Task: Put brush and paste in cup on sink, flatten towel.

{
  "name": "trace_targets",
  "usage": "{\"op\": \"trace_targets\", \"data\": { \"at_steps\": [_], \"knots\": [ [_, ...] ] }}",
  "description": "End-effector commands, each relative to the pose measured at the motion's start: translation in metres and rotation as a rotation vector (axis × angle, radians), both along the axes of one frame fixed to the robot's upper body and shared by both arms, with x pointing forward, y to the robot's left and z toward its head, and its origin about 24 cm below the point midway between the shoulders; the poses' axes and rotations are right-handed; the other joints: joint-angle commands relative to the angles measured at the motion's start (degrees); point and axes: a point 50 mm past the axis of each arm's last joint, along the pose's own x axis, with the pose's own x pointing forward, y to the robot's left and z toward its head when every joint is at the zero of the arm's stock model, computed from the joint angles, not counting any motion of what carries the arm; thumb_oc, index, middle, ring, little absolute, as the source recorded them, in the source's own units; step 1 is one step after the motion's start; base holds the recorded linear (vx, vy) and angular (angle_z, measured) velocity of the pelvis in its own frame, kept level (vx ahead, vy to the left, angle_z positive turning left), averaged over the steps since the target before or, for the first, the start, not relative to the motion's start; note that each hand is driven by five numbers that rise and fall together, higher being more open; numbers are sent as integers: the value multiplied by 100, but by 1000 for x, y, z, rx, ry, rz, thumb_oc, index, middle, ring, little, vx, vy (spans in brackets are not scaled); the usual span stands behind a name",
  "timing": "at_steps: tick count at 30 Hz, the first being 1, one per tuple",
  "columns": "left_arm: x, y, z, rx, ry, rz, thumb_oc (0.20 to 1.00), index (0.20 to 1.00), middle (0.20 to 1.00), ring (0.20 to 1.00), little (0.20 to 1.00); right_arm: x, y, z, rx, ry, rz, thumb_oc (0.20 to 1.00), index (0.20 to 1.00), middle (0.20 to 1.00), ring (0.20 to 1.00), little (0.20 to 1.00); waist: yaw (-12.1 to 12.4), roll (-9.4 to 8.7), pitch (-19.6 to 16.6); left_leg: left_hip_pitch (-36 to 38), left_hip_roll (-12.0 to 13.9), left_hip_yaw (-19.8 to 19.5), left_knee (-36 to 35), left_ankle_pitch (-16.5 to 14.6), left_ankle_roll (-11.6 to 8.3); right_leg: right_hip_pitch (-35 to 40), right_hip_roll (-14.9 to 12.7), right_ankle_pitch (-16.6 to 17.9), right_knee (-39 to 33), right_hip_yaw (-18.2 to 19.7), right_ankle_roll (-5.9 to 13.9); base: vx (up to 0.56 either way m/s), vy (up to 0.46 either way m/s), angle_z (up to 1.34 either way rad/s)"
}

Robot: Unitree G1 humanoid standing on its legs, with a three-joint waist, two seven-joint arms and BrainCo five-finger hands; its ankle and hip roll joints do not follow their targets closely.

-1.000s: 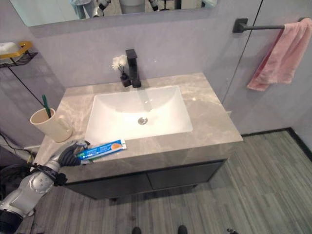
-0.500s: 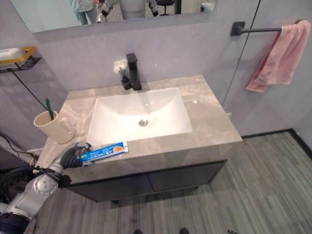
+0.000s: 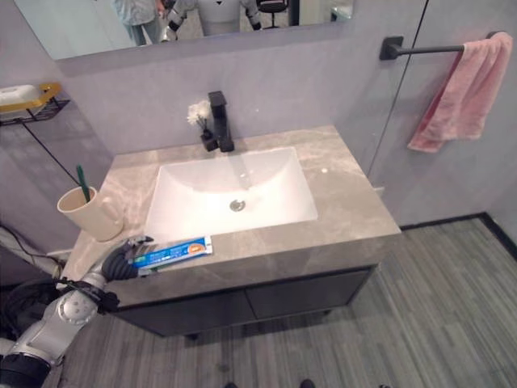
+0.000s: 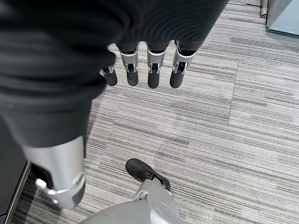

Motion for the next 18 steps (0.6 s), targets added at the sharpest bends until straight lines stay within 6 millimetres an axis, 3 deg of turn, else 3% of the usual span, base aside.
{"op": "trace_targets", "data": {
  "at_steps": [1,18],
  "knots": [
    [4,-6,-9,-102,38,29,1000,1000,1000,1000,1000,11,-3,2,-21,-25,-15,1000,1000,1000,1000,1000,-220,-387,21,141,66,91,43,-71,-129,-154,-469,122,27,236,536,0,0,0],
    [4,-6,-12,-162,37,64,1000,1000,1000,1000,1000,10,-3,2,-19,-21,-18,1000,1000,1000,1000,1000,-230,-387,34,142,46,85,43,-76,-113,-151,-479,109,27,229,525,0,0,0]
  ]
}}
